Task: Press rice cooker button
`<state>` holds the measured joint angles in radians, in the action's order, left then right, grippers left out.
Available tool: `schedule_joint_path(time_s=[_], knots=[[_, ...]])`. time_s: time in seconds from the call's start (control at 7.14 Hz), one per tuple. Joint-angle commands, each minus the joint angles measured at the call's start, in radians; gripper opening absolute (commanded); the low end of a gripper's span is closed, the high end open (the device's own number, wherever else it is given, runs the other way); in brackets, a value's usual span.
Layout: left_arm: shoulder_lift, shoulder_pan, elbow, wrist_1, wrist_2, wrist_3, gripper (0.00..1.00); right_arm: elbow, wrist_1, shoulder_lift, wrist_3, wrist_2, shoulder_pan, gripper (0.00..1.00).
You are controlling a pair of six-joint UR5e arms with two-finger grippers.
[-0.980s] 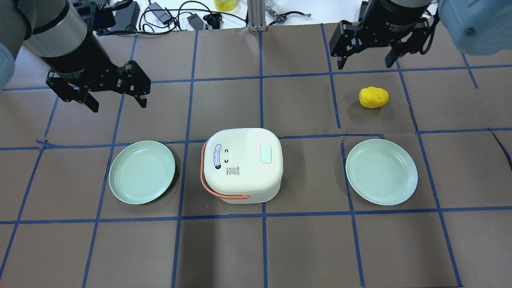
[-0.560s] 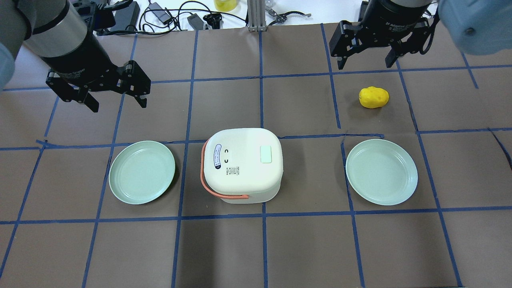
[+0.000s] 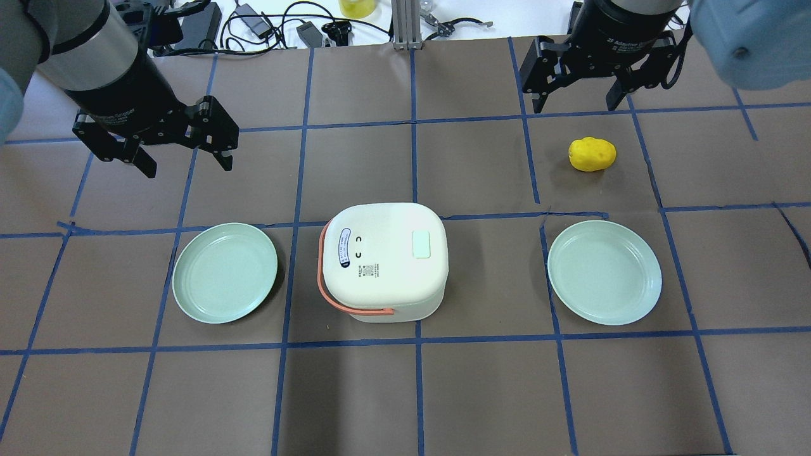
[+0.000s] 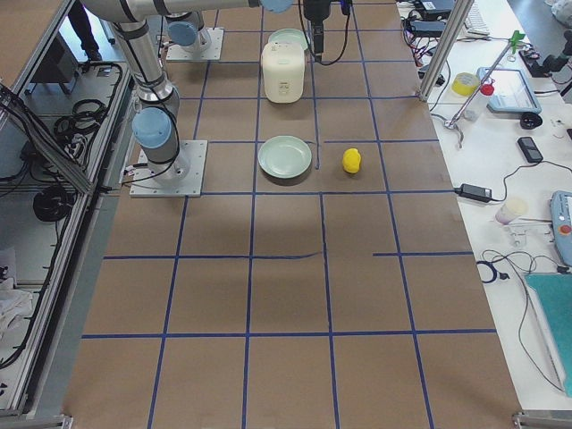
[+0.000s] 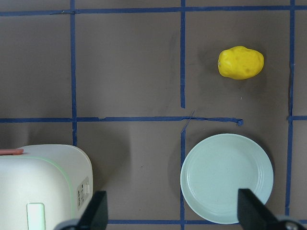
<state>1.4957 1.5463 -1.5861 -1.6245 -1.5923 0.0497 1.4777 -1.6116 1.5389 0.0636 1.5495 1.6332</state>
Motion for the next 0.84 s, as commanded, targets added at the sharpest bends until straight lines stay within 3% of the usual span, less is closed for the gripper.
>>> schedule_joint_path(time_s=[0.0, 0.14, 0.42, 0.7], knots=[[0.0, 0.0, 0.0, 0.0, 0.0, 0.001, 1.0, 0.006, 0.024, 0.003, 0.007, -0.017, 0.011, 0.05], [0.0, 0.0, 0.0, 0.0, 0.0, -0.001, 1.0, 0.006, 0.047, -0.005, 0.031, -0.041, 0.052, 0.0], [0.0, 0.0, 0.0, 0.0, 0.0, -0.001, 1.0, 0.064, 0.032, -0.029, 0.21, -0.048, 0.164, 0.0], [0.0, 0.0, 0.0, 0.0, 0.0, -0.001, 1.0, 0.159, -0.086, -0.039, 0.272, -0.046, 0.253, 0.0]])
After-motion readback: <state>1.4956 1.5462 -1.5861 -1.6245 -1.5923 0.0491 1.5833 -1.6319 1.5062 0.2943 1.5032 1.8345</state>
